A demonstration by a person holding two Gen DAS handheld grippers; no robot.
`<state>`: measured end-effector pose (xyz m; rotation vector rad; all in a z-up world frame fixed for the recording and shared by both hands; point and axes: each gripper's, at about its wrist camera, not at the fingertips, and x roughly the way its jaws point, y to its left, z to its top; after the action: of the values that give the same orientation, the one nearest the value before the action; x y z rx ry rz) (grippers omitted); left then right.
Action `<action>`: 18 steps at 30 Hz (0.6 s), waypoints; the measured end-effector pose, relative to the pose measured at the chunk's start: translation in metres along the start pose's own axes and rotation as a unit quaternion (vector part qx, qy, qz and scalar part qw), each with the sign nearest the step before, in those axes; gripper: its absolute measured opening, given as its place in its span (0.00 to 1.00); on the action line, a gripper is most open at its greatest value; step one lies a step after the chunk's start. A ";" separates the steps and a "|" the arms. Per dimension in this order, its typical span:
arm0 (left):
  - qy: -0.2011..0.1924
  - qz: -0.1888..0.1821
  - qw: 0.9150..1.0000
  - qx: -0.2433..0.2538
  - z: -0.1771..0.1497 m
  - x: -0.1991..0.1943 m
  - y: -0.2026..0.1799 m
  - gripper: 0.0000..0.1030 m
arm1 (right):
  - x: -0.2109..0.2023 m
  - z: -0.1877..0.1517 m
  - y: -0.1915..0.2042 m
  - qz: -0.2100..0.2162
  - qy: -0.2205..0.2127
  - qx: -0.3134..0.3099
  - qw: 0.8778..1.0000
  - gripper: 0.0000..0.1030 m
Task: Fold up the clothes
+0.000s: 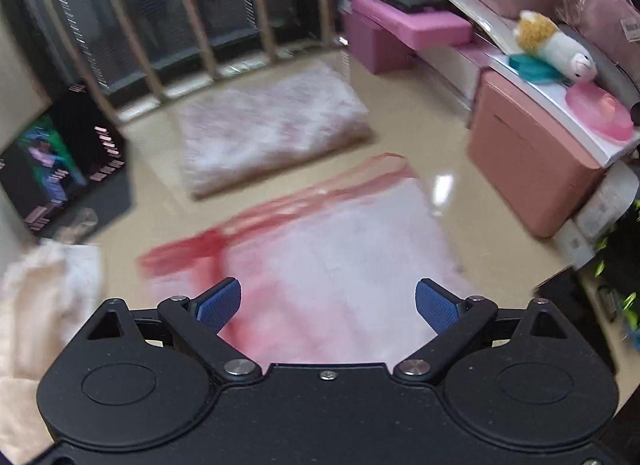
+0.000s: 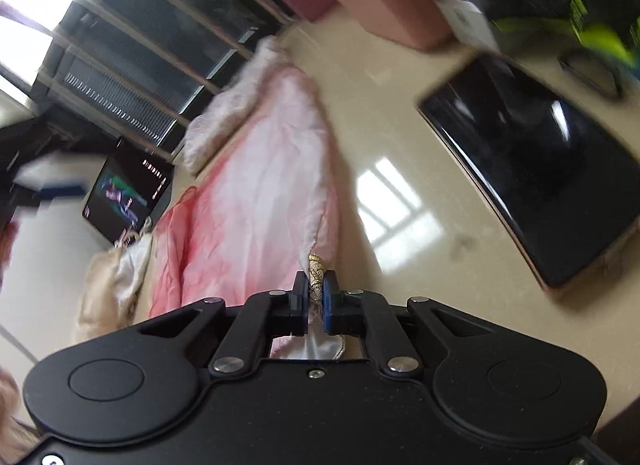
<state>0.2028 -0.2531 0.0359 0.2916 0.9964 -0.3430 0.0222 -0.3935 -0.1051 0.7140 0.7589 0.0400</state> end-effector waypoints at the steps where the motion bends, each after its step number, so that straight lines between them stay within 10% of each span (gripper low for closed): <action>1: 0.012 -0.009 1.000 -0.003 0.005 0.009 -0.009 0.91 | -0.001 0.000 0.009 -0.009 -0.003 -0.028 1.000 0.06; 9: 0.062 0.081 0.991 0.090 0.014 0.086 -0.091 0.81 | -0.007 -0.009 0.073 -0.068 -0.031 -0.243 0.967 0.06; 12: 0.093 0.070 0.991 0.071 0.019 0.110 -0.094 0.62 | -0.006 -0.014 0.086 -0.076 -0.033 -0.290 0.953 0.06; 15: 0.117 0.056 0.990 0.053 0.021 0.127 -0.088 0.12 | -0.005 -0.019 0.096 -0.079 -0.035 -0.324 0.942 0.06; 18: 0.112 0.019 0.993 0.034 0.022 0.127 -0.071 0.02 | -0.003 -0.022 0.104 -0.083 -0.036 -0.355 0.931 0.06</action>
<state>0.2538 -0.3447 -0.0675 0.4177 1.1990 -0.3148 0.0280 -0.3014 -0.0512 -0.0398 0.6684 0.1264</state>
